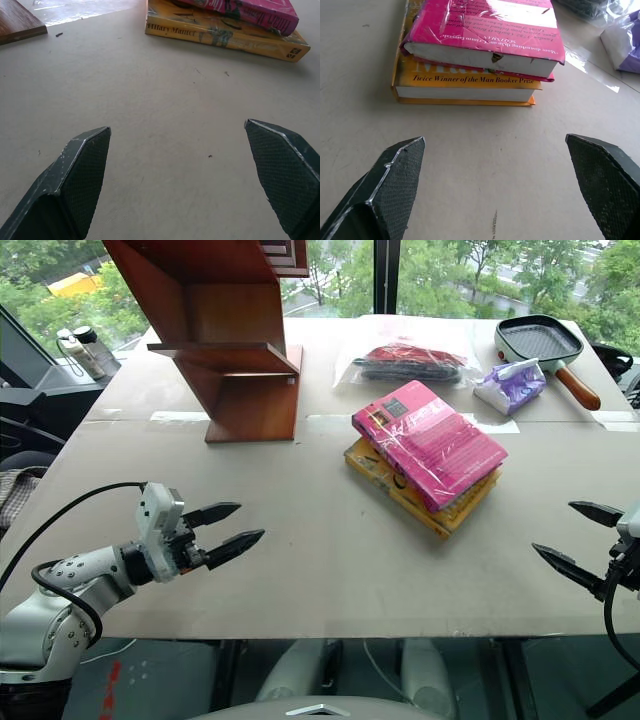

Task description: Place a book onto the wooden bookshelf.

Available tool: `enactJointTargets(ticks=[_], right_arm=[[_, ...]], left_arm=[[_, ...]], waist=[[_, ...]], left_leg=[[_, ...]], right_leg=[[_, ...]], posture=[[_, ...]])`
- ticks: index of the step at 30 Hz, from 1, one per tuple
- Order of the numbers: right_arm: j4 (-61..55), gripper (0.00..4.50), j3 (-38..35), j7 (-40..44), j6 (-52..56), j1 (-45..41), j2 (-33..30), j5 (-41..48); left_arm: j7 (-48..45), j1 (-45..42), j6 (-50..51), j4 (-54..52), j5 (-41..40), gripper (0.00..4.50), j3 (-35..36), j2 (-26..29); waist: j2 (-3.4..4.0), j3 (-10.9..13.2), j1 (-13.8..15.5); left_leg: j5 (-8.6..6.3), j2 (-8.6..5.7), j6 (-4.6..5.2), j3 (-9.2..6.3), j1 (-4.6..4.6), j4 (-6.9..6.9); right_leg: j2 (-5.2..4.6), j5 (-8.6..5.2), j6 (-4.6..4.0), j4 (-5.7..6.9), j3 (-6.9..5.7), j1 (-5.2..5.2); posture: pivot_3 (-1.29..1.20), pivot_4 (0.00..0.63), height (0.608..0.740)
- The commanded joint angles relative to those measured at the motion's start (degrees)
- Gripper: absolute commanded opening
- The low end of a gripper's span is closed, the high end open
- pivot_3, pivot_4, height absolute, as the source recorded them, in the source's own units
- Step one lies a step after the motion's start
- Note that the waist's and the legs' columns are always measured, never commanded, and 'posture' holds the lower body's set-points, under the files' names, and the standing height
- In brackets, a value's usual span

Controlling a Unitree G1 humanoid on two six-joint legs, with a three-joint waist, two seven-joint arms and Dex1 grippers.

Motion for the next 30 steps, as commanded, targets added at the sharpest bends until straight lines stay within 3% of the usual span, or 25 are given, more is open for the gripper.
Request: enactJointTargets(ticks=[1, 4, 9, 12, 19, 24, 30], right_arm=[[-4.51, 4.5, -0.44, -4.62, 3.39, -2.7, 0.2, 2.19], [-10.73, 4.5, 1.9, -12.3, 12.68, -7.95, 0.71, 8.22], [-13.05, 4.5, 9.09, -22.35, 24.96, -18.63, -4.12, 5.02], [-11.86, 3.57, 17.78, -27.55, 34.46, -31.0, -5.16, 4.84], [5.27, 0.07, 42.44, -32.22, 39.5, -58.0, -2.25, -10.6], [25.37, 0.02, 56.09, -26.75, 27.22, -71.18, -0.86, -24.25], [47.66, 0.02, 61.78, -19.59, 13.41, -81.21, 4.34, -32.76]], left_arm=[[-0.09, -2.88, -0.53, -1.24, -0.57, 4.42, 0.46, 0.85], [-0.27, -7.01, -1.22, -1.99, -0.5, 4.42, -0.81, 1.13], [-1.19, -9.24, -1.3, -5.74, -0.76, 4.42, -2.1, 1.72], [-1.44, -10.32, -1.18, -8.85, -1.88, 4.5, -2.8, 1.9], [-2.46, -10.53, -0.07, -12.69, -6.4, 4.5, -2.2, 1.88], [-2.32, -8.95, 0.93, -14.77, -8.72, 4.5, -0.62, 2.93], [-1.31, -6.37, 0.59, -16.81, -8.9, 4.5, -0.3, 3.15]], waist=[[0.0, 0.0, 0.0], [0.0, 0.0, -0.07], [0.0, 0.0, -0.28], [-0.02, 0.04, -0.71], [0.01, 0.07, -0.79], [0.01, 0.09, -0.68], [0.01, 0.1, -0.89]], left_leg=[[0.0, 0.0, 0.0, 0.0, 0.0, 0.0], [0.0, 0.01, 0.0, 0.0, -0.01, 0.0], [0.01, 0.0, -0.01, 0.05, -0.05, 0.0], [0.02, -0.01, -0.02, 0.07, -0.11, -0.02], [0.04, -0.03, -0.04, 0.1, -0.12, -0.16], [0.15, -0.05, -0.24, 0.06, -0.16, -0.28], [0.16, -0.07, -0.27, 0.13, -0.19, -0.48]], right_leg=[[0.0, 0.0, 0.0, 0.0, 0.0, 0.0], [0.0, -0.02, -0.04, 0.0, 0.0, 0.0], [0.01, 0.07, 0.03, -0.04, 0.03, -0.04], [0.0, 0.07, 0.03, -0.1, 0.05, -0.08], [0.01, 0.07, 0.02, -0.1, 0.05, -0.18], [0.0, 0.07, 0.01, -0.14, 0.0, -0.23], [0.01, 0.07, 0.01, -0.23, 0.06, -0.36]], posture=[[0.0, 0.15, 0.74], [0.0, 0.15, 0.74], [0.0, 0.15, 0.74], [0.0, 0.15, 0.74], [0.0, 0.15, 0.74], [0.0, 0.15, 0.74], [0.0, 0.15, 0.74]])
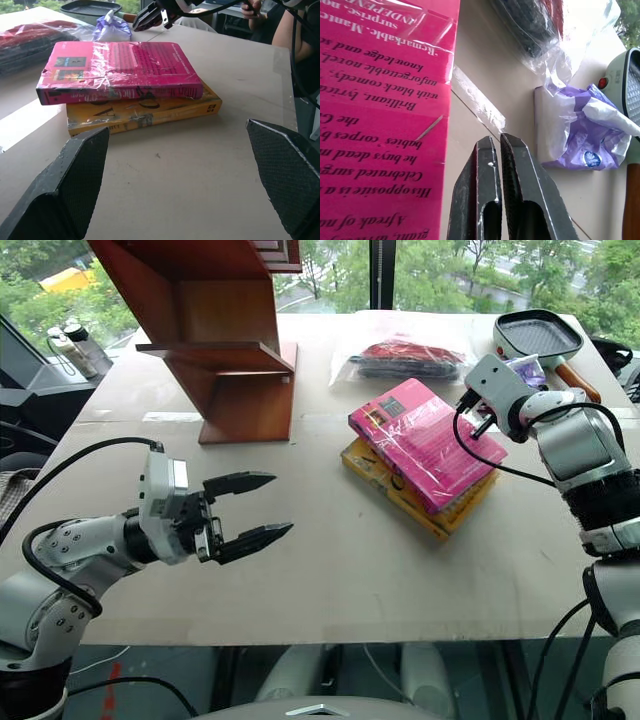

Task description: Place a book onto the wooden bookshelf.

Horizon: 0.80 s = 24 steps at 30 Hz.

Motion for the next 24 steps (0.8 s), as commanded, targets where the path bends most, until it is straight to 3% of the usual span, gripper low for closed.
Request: enactJointTargets(ticks=[1, 5, 8, 24], right_arm=[[11.59, 0.02, 1.64, 5.34, -8.83, -4.96, 3.0, -4.65], [18.87, 0.02, 2.62, 9.8, -15.4, -6.29, 6.47, -6.85], [18.23, 0.02, 0.66, 13.34, -15.41, -6.36, 8.2, -5.97], [1.34, 0.02, -6.28, 13.72, -7.18, 1.88, 9.08, -5.9]], left_arm=[[0.91, 1.94, -0.81, -3.16, -0.97, 4.5, 1.76, 0.24], [1.86, 3.6, -1.41, -3.88, -0.63, 4.5, 2.08, -0.16], [2.72, 5.11, -1.61, -4.42, -0.7, 4.5, 2.86, -0.48], [2.08, 8.84, -4.98, -0.89, 3.26, 4.5, -0.52, -1.04]], waist=[[0.0, 0.0, -0.28], [0.01, 0.01, -0.5], [0.02, 0.01, -0.98], [0.04, 0.02, -1.19]], left_leg=[[0.0, 0.0, 0.0, 0.0, 0.0, -0.02], [0.0, 0.02, -0.01, 0.02, 0.01, -0.04], [0.01, 0.02, -0.01, 0.01, 0.01, -0.03], [0.0, 0.0, -0.02, -0.01, 0.02, -0.03]], right_leg=[[0.0, 0.0, 0.0, 0.0, 0.0, -0.01], [0.02, 0.0, 0.0, 0.01, 0.05, -0.04], [0.02, 0.0, 0.0, 0.04, 0.05, -0.05], [0.01, 0.01, 0.0, 0.09, 0.07, -0.08]], posture=[[0.0, 0.15, 0.74], [0.0, 0.15, 0.74], [0.0, 0.15, 0.74], [0.0, 0.15, 0.74]])
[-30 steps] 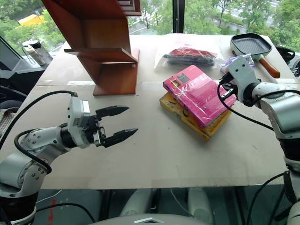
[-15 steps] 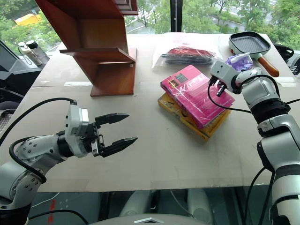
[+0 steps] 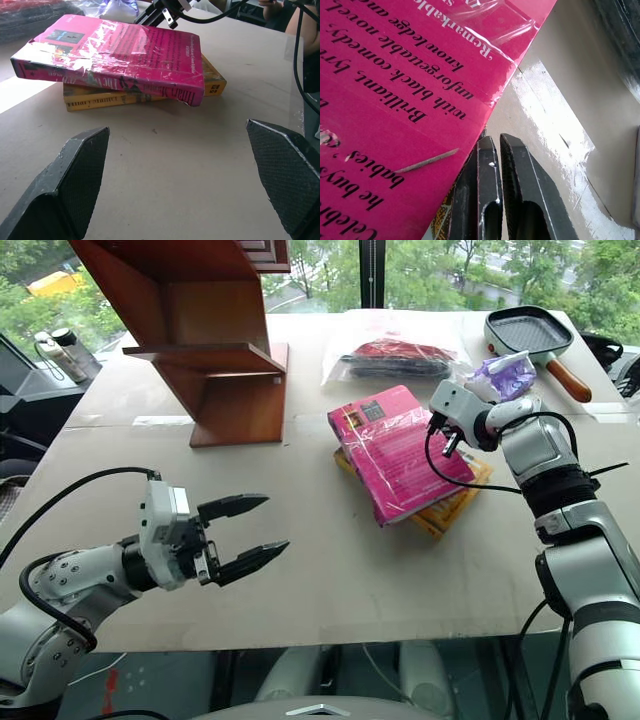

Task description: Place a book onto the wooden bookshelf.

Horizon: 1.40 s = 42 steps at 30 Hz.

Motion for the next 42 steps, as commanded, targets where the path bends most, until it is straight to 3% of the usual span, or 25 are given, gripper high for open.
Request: enactJointTargets(ticks=[1, 9, 12, 17, 22, 26, 31, 42], right_arm=[[-6.71, 0.02, -2.65, 0.03, 3.07, 0.79, -0.69, 0.2], [-15.56, 0.02, -7.77, -1.7, 5.84, 6.1, -1.75, 2.23], [-19.03, 0.02, -14.23, -0.9, 3.66, 11.34, -3.75, 6.79], [-35.98, 0.02, -28.81, 6.73, 2.66, 28.31, -11.47, 18.22], [-53.51, 2.29, -46.97, 13.0, 6.04, 48.76, -9.73, 35.95], [-62.33, 4.2, -55.13, 12.94, 8.89, 59.16, -7.97, 45.95], [-68.71, 4.36, -59.39, 11.85, 5.8, 69.02, -5.66, 48.42], [-71.49, 4.36, -60.76, 5.43, 4.46, 73.06, -5.84, 51.12]], left_arm=[[-0.69, -1.08, -1.36, 1.05, 0.89, 4.5, -1.34, -0.24], [1.64, -4.26, 0.91, 4.92, 1.77, 4.5, -4.59, -1.41], [6.51, -7.18, 8.63, 6.65, -1.81, 4.5, -4.83, -2.28], [13.84, -15.13, 24.39, 13.84, -15.49, 4.5, -3.75, -6.97], [23.35, -25.28, 37.05, 25.72, -25.51, 4.5, -2.55, -14.19], [30.33, -33.46, 42.81, 36.51, -29.21, 4.5, -0.35, -19.59], [35.02, -42.47, 47.6, 50.11, -30.97, 4.5, 1.87, -25.17], [30.56, -53.12, 41.66, 68.77, -20.68, 4.5, 0.75, -33.69]], waist=[[0.0, 0.0, -0.08], [0.0, 0.0, 0.06], [0.0, 0.0, 0.75], [0.0, 0.0, 2.18], [-0.01, -0.03, 1.92], [0.0, -0.06, 1.16], [-0.06, -0.1, 1.56], [-0.11, -0.1, 1.54]], left_leg=[[0.0, 0.0, 0.0, 0.0, 0.0, 0.0], [0.0, -0.01, 0.0, -0.01, 0.0, 0.01], [0.0, -0.02, 0.01, -0.03, 0.0, 0.01], [-0.04, -0.05, 0.07, -0.13, -0.06, 0.07], [-0.13, -0.01, 0.23, -0.15, 0.08, 0.15], [-0.14, -0.05, 0.26, -0.12, 0.25, 0.37], [-0.15, -0.14, 0.27, -0.25, 0.3, 0.73], [-0.02, -0.19, 0.05, -0.21, 0.23, 0.98]], right_leg=[[0.0, 0.0, 0.0, 0.0, 0.0, 0.0], [-0.01, 0.0, 0.0, 0.03, 0.01, 0.0], [-0.02, 0.0, 0.01, 0.03, -0.01, 0.0], [-0.04, 0.0, 0.02, 0.01, -0.11, 0.04], [0.02, 0.01, 0.03, 0.14, -0.12, 0.18], [0.04, 0.03, 0.05, 0.39, -0.06, 0.3], [0.05, 0.0, 0.06, 0.73, -0.17, 0.42], [0.03, -0.01, 0.07, 0.81, -0.13, 0.44]], posture=[[0.0, 0.15, 0.74], [0.0, 0.15, 0.74], [0.0, 0.15, 0.74], [0.0, 0.15, 0.74], [0.0, 0.15, 0.74], [0.0, 0.15, 0.74], [0.0, 0.15, 0.74], [0.0, 0.15, 0.74]])
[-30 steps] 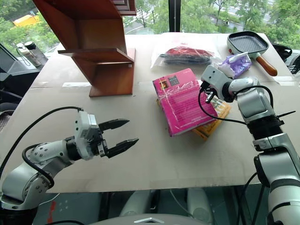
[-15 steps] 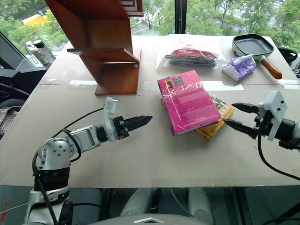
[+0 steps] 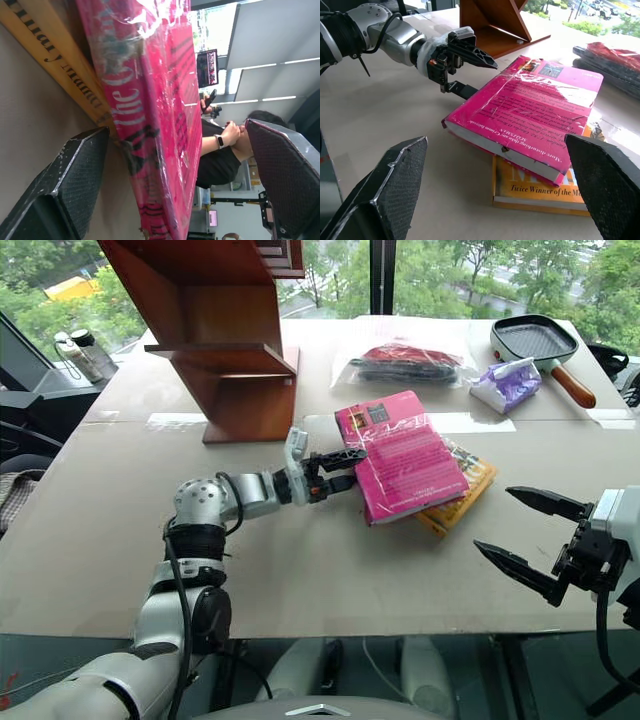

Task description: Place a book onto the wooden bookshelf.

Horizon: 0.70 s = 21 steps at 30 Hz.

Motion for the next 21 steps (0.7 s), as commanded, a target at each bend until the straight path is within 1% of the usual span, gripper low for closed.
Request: enactJointTargets(ticks=[1, 2, 4, 8, 9, 12, 13, 14, 16, 18, 21], right_arm=[[-2.26, 4.36, -1.82, -2.06, -1.26, 0.73, -0.41, 1.2], [-2.54, 4.36, -1.8, -2.5, -1.33, 0.98, -0.38, 1.19], [-3.12, 4.5, -1.93, -3.35, -1.48, 1.54, -0.29, 1.35], [-3.96, 4.5, -1.82, -4.69, -1.51, 2.27, -0.51, 1.61], [-4.07, 4.5, -1.73, -4.86, -1.58, 2.38, -0.59, 1.66], [-4.02, 4.5, -0.91, -5.27, -2.01, 2.48, -0.68, 1.22], [-4.18, 4.5, -0.42, -5.4, -2.19, 2.48, -0.66, 1.01], [-4.26, 4.5, 0.07, -5.71, -2.3, 2.17, -0.54, 1.17], [-4.73, 4.5, 1.02, -6.7, -2.33, 1.6, -0.39, 1.57], [-5.0, 4.5, 2.8, -7.84, -2.66, 0.12, -0.06, 1.95], [-3.83, 4.5, 5.78, -8.99, -2.41, -4.71, -0.33, 4.25]], left_arm=[[-3.68, -1.81, -2.6, 2.82, 3.78, 4.5, -1.04, -2.01], [-4.23, -1.91, -3.1, 3.49, 4.65, 4.5, -1.12, -2.42], [-5.52, -1.85, -3.59, 4.05, 6.11, 4.0, -1.22, -3.26], [-9.83, -0.69, -3.6, 2.71, 8.08, 2.43, -2.13, -4.12], [-10.59, -0.42, -3.44, 2.18, 8.08, 2.15, -1.89, -4.11], [-12.51, 0.92, -2.65, -1.13, 7.69, 0.68, -1.28, -3.47], [-13.2, 1.58, -2.47, -2.99, 7.49, 0.25, -1.19, -2.97], [-13.73, 2.26, -2.1, -5.34, 6.82, 0.01, -0.72, -2.37], [-14.31, 3.02, -1.2, -8.22, 5.78, 0.01, 0.25, -1.31], [-14.74, 4.06, -2.34, -15.7, 5.51, 0.01, 0.88, 1.29], [-19.83, 3.96, -6.14, -29.34, 8.37, 0.01, -3.09, 8.25]], waist=[[0.0, 0.0, 0.11], [0.0, 0.0, 0.15], [0.0, 0.0, 0.28], [0.0, 0.0, 0.39], [0.0, 0.0, 0.43], [0.0, 0.0, 0.52], [-0.01, 0.0, 0.53], [0.0, 0.0, 0.47], [-0.02, 0.01, 0.16], [-0.05, 0.03, -0.07], [-0.12, 0.1, -0.34]], left_leg=[[0.0, -0.01, 0.0, 0.01, -0.01, 0.0], [0.0, -0.02, 0.0, 0.01, -0.02, 0.01], [0.0, -0.02, 0.0, 0.01, -0.03, 0.01], [0.0, 0.0, 0.01, -0.01, -0.03, 0.0], [-0.01, 0.0, 0.02, -0.01, -0.04, 0.01], [-0.01, 0.01, 0.02, -0.01, -0.05, 0.01], [-0.01, 0.02, 0.02, -0.01, -0.05, 0.01], [-0.01, 0.02, 0.02, -0.01, -0.05, 0.01], [-0.01, 0.06, 0.01, 0.01, -0.06, 0.0], [0.0, 0.07, 0.0, 0.01, -0.06, 0.0], [0.01, 0.13, -0.03, 0.04, -0.1, -0.02]], right_leg=[[-0.02, 0.0, 0.0, -0.01, 0.01, 0.0], [-0.03, 0.0, 0.01, -0.04, 0.01, 0.0], [-0.04, 0.0, 0.01, -0.04, 0.01, 0.0], [-0.03, 0.0, 0.01, -0.03, 0.0, 0.0], [-0.03, 0.0, 0.01, -0.04, 0.0, 0.0], [-0.04, -0.01, 0.02, -0.05, 0.0, 0.0], [-0.04, -0.01, 0.02, -0.05, -0.01, 0.0], [-0.04, -0.01, 0.02, -0.05, -0.01, 0.0], [-0.03, -0.01, 0.01, -0.05, 0.02, -0.03], [-0.02, -0.01, 0.01, -0.03, 0.03, -0.04], [0.0, 0.0, 0.0, 0.01, 0.07, -0.13]], posture=[[0.0, 0.15, 0.74], [0.0, 0.15, 0.74], [0.0, 0.15, 0.74], [0.0, 0.15, 0.74], [0.0, 0.15, 0.74], [0.0, 0.15, 0.74], [0.0, 0.15, 0.74], [0.0, 0.15, 0.74], [0.0, 0.15, 0.74], [0.0, 0.15, 0.74], [0.0, 0.15, 0.74]])
